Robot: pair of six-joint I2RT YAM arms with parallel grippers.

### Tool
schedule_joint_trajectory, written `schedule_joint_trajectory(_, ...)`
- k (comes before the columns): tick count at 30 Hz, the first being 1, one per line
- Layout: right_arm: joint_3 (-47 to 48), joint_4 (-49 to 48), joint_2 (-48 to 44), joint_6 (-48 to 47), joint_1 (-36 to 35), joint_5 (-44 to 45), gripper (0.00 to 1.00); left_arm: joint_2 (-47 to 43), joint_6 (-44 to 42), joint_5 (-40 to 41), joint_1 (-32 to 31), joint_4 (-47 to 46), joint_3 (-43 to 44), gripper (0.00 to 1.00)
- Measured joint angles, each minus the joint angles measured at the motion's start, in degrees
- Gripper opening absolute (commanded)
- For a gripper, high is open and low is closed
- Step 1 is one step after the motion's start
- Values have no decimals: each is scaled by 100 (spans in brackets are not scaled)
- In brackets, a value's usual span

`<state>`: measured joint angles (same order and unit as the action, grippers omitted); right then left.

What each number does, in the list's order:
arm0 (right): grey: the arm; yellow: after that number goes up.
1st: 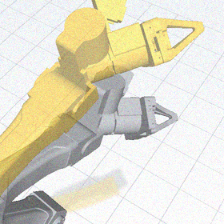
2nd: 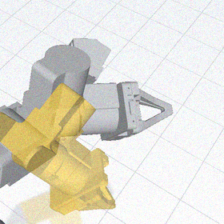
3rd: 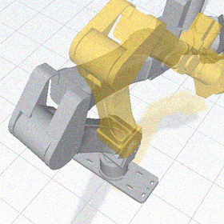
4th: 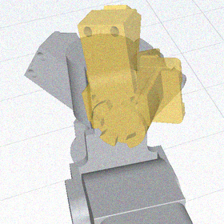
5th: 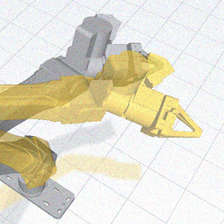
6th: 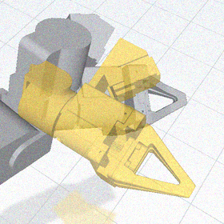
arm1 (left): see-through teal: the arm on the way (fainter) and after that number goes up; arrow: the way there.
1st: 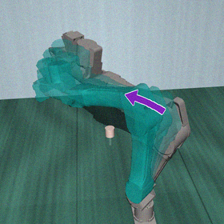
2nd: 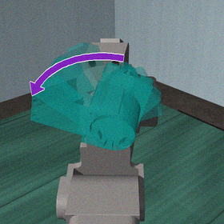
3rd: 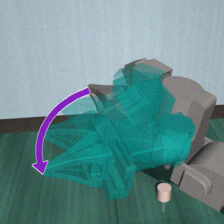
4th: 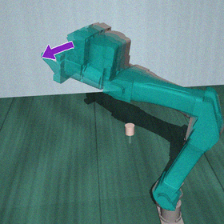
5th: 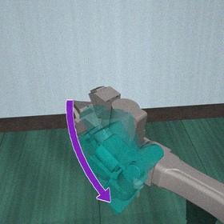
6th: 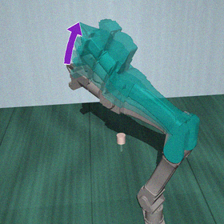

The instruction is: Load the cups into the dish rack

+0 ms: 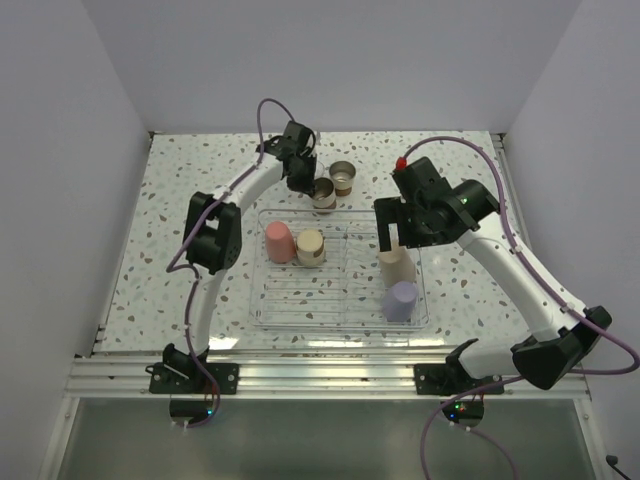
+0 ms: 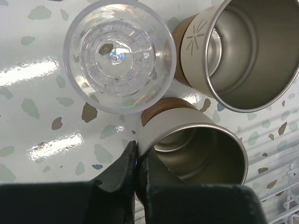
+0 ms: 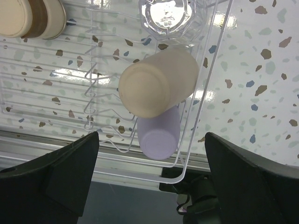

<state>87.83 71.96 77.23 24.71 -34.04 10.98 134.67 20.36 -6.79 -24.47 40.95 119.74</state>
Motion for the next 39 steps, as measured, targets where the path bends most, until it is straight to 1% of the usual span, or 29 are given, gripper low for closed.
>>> schedule_joint_trajectory(6,0,-66,-31,33,-2,-35,98,-216,13,-37,13,-24,-50,0)
schedule_joint_trajectory(10,55,-398,-81,59,39,-474,98,-953,175,-448,151,-282,-498,0)
schedule_joint_trajectory(13,319,-850,-57,149,118,-1032,98,-1775,415,-1062,428,-743,-1082,0)
schedule_joint_trajectory(15,651,-1145,17,245,201,-1425,98,-2352,619,-1622,660,-1241,-1582,0)
schedule_joint_trajectory(18,992,-1917,155,542,413,-2188,98,-3150,1095,-2385,962,-2120,-2507,0)
schedule_joint_trajectory(20,979,-2579,214,892,581,-2736,98,-3668,1620,-2918,1097,-2900,-3254,0)
schedule_joint_trajectory(25,511,-4085,337,1928,772,-3696,98,-4367,2846,-3764,1119,-4581,-4594,0)
schedule_joint_trajectory(27,367,-4527,444,2293,774,-3985,98,-4555,3362,-3978,1115,-5228,-4986,0)
schedule_joint_trajectory(30,313,-4918,636,2627,769,-4256,98,-4819,4070,-4148,1117,-6078,-5407,0)
schedule_joint_trajectory(39,310,-5488,713,3119,769,-4542,98,-5412,5591,-4251,1117,-8159,-6120,0)
